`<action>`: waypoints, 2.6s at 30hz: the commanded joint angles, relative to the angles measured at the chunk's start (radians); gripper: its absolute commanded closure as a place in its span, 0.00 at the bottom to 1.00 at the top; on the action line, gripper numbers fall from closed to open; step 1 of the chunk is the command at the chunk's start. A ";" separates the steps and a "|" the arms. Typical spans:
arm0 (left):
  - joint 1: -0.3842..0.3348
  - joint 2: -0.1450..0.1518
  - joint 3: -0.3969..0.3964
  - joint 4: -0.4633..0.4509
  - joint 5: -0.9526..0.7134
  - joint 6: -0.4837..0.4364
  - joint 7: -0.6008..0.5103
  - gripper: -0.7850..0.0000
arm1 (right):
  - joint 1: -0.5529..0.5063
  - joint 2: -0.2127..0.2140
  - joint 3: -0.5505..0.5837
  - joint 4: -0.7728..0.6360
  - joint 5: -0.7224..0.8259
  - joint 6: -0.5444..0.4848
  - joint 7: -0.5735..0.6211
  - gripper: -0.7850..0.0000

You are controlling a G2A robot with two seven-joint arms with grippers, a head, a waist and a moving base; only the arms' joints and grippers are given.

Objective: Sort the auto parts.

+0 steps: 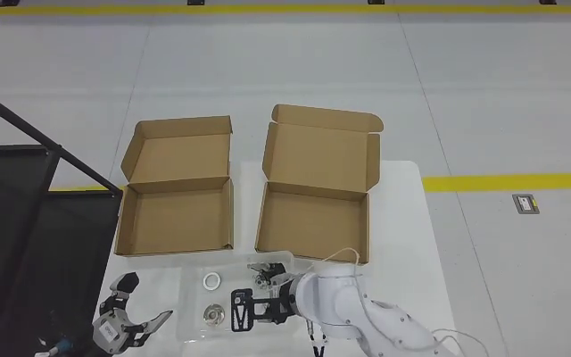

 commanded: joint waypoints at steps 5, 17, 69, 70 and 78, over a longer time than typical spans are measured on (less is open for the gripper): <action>0.000 0.000 0.000 0.000 0.000 0.000 0.000 0.00 | 0.010 -0.009 -0.058 0.045 -0.075 -0.024 -0.017 0.00; 0.000 0.000 0.000 0.000 0.000 0.000 0.000 0.00 | 0.190 -0.139 -0.260 0.300 -0.121 0.012 0.013 0.00; 0.000 0.000 0.000 0.000 0.000 0.000 0.000 0.00 | 0.106 -0.203 -0.195 0.082 -0.308 0.016 0.125 1.00; 0.000 0.000 0.000 0.000 0.000 0.000 0.000 0.00 | 0.085 -0.193 -0.178 0.043 -0.321 0.011 0.139 1.00; 0.000 0.000 0.000 0.000 0.000 0.000 0.000 0.00 | -0.042 -0.130 -0.086 -0.146 -0.399 -0.093 0.089 1.00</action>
